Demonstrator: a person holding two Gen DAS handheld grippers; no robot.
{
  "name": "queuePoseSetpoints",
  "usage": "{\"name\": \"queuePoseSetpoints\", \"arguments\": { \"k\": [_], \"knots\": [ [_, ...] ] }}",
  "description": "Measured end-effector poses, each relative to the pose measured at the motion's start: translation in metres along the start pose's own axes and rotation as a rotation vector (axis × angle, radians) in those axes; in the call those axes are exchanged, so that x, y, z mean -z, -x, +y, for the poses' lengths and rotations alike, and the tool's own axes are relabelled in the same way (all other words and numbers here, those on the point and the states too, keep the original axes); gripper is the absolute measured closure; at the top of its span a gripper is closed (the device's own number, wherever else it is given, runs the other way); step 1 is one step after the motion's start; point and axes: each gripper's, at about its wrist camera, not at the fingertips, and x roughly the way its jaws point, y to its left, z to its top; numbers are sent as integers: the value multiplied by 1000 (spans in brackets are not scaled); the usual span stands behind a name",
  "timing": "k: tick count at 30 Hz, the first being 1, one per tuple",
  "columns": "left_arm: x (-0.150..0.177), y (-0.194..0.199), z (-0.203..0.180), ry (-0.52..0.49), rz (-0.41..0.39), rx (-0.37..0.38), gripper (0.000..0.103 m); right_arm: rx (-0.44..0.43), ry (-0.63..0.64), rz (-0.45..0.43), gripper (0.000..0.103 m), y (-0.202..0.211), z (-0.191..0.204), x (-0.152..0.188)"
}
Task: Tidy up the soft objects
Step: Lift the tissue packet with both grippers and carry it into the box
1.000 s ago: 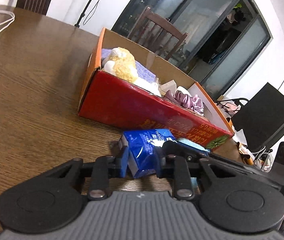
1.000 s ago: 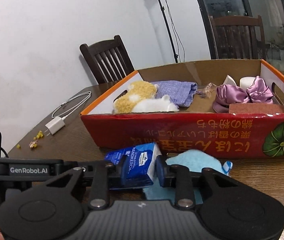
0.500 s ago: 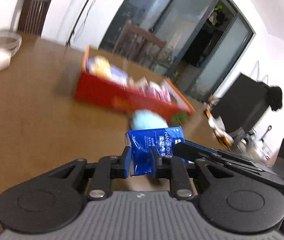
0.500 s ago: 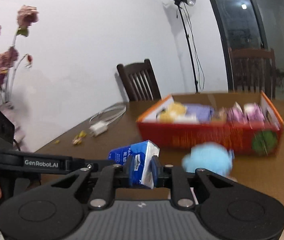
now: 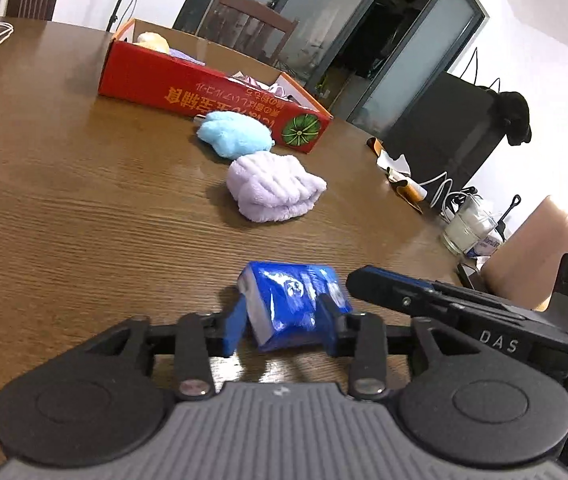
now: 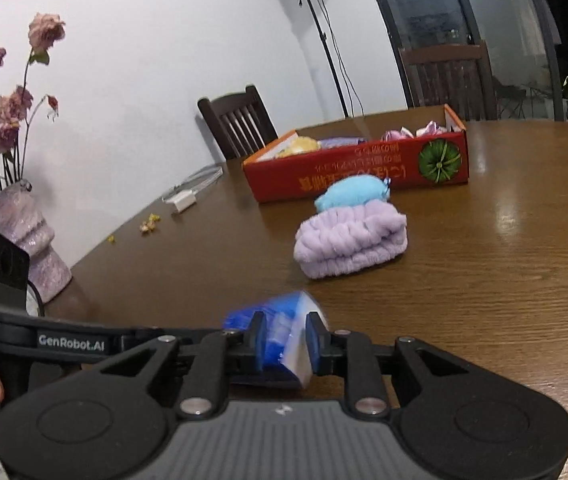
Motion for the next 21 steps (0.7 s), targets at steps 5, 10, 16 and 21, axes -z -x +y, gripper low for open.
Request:
{"name": "queuePoseSetpoints", "arguments": {
  "k": [5, 10, 16, 21],
  "knots": [
    [3, -1, -1, 14, -12, -8, 56, 10, -20, -9, 71, -3, -4, -2],
    [2, -11, 5, 36, 10, -8, 54, 0, -44, 27, 68, -17, -11, 0],
    [-2, -21, -1, -7, 27, 21, 65, -17, -62, 66, 74, -29, -17, 0],
    [-55, -14, 0, -7, -94, 104, 65, -46, -35, -67, 79, -20, -16, -44]
  ]
}}
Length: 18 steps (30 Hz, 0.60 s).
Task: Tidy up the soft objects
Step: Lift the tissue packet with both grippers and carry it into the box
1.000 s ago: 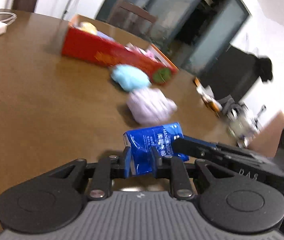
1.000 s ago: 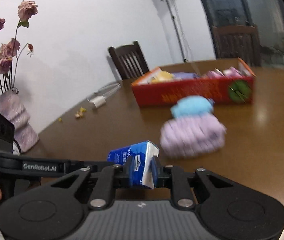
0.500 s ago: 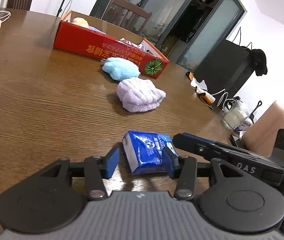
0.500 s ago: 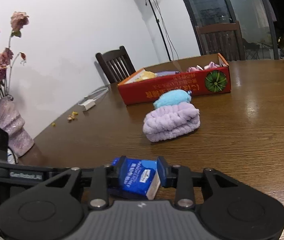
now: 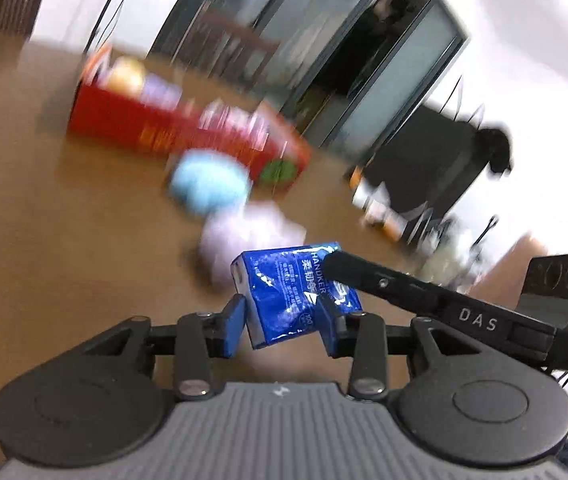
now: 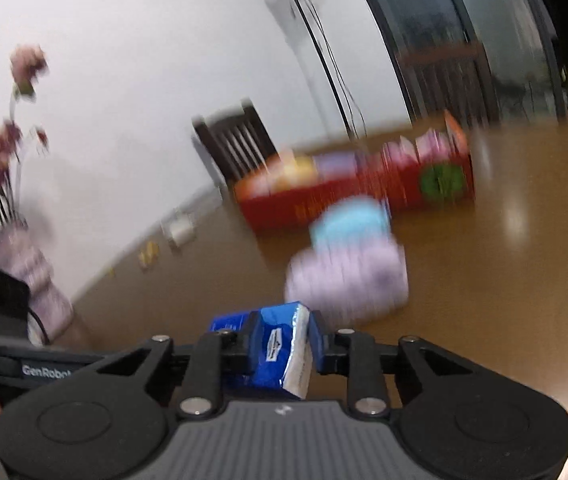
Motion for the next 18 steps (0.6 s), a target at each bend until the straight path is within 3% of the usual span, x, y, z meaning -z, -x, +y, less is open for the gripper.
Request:
{"name": "queuePoseSetpoints", "arguments": {
  "k": [5, 8, 12, 18],
  "knots": [
    [-96, -33, 3, -91, -117, -13, 65, -9, 103, -147, 79, -32, -5, -85],
    [-148, -72, 16, -87, -100, -30, 65, 32, 118, -168, 79, -75, -23, -132],
    [-192, -133, 55, 3, -26, -60, 65, 60, 5, -88, 79, -140, -64, -170],
    [-181, -186, 85, 12, 123, -122, 62, 137, -61, 76, 77, -213, -102, -169]
  ]
}}
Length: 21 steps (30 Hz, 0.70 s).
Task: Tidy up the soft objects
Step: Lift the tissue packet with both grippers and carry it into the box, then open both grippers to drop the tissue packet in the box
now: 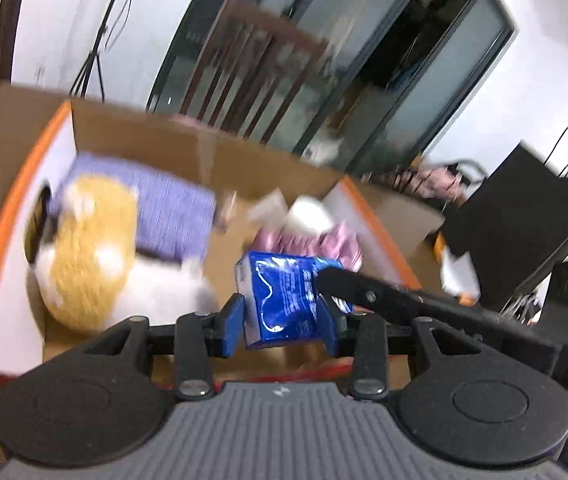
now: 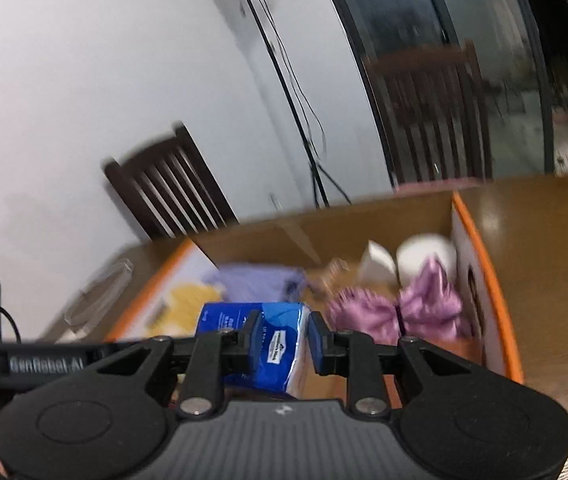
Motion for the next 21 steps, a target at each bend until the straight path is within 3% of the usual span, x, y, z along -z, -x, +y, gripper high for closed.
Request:
{"name": "queuePoseSetpoints", "arguments": {
  "k": [4, 7, 8, 10, 12, 15, 21],
  "knots": [
    [9, 1, -2, -84, -12, -40, 56, 29, 44, 78, 74, -21, 1, 13],
    [6, 9, -3, -108, -55, -50, 36, 48, 52, 93, 77, -28, 0, 17],
    [6, 13, -5, -120, -65, -64, 35, 55, 52, 89, 76, -27, 1, 16],
    [4, 25, -7, -139, -91, -68, 35, 64, 63, 72, 61, -22, 4, 12],
    [3, 39, -10, -147, -122, -63, 35, 67, 79, 45, 59, -16, 8, 6],
    [3, 62, -17, -176, -164, -88, 34, 65, 106, 7, 58, 9, 13, -5],
    [23, 116, -43, -256, -239, -131, 27, 58, 162, -101, 47, 83, 28, -13]
  ]
}}
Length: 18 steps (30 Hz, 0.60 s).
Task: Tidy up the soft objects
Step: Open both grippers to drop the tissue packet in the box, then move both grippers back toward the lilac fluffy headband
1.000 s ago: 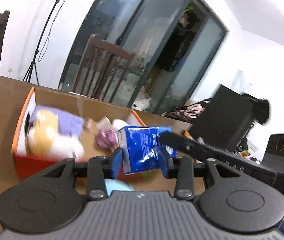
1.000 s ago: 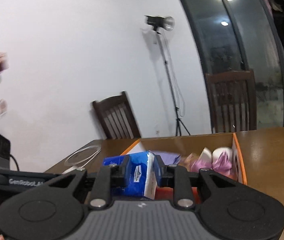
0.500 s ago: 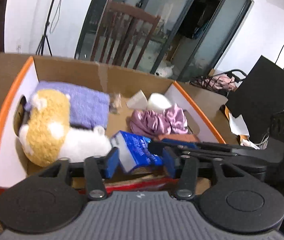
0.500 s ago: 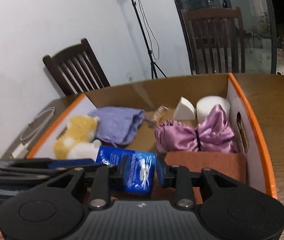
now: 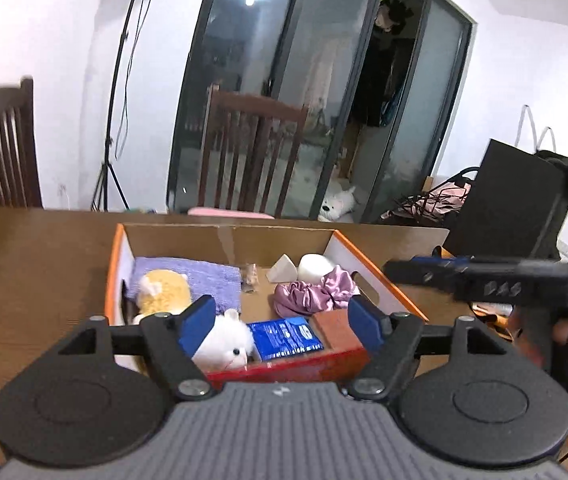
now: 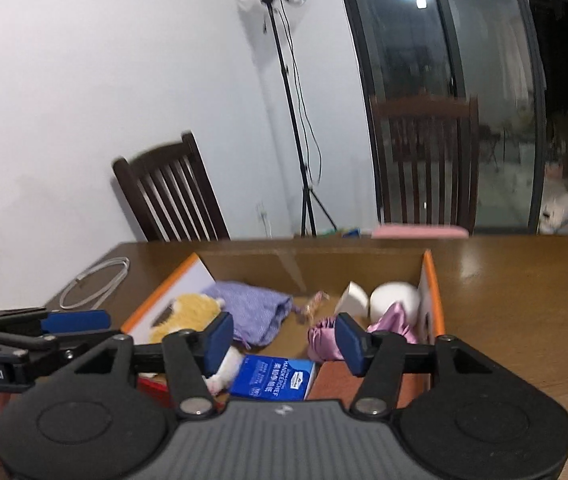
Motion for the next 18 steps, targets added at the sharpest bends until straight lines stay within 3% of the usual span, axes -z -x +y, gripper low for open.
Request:
{"name": "queuePoseSetpoints", "arguments": {
  "k": [2, 7, 11, 18],
  "knots": [
    [11, 23, -12, -45, -34, -26, 20, -1, 39, -38, 42, 27, 7, 4],
    [50, 73, -43, -134, -98, -70, 16, -11, 116, -98, 30, 86, 22, 35],
    [85, 107, -56, -92, -110, -55, 12, -12, 123, -109, 25, 123, 30, 69],
    [132, 130, -70, -10, -38, -69, 11, -58, 102, -84, 19, 157, 42, 128]
  ]
}}
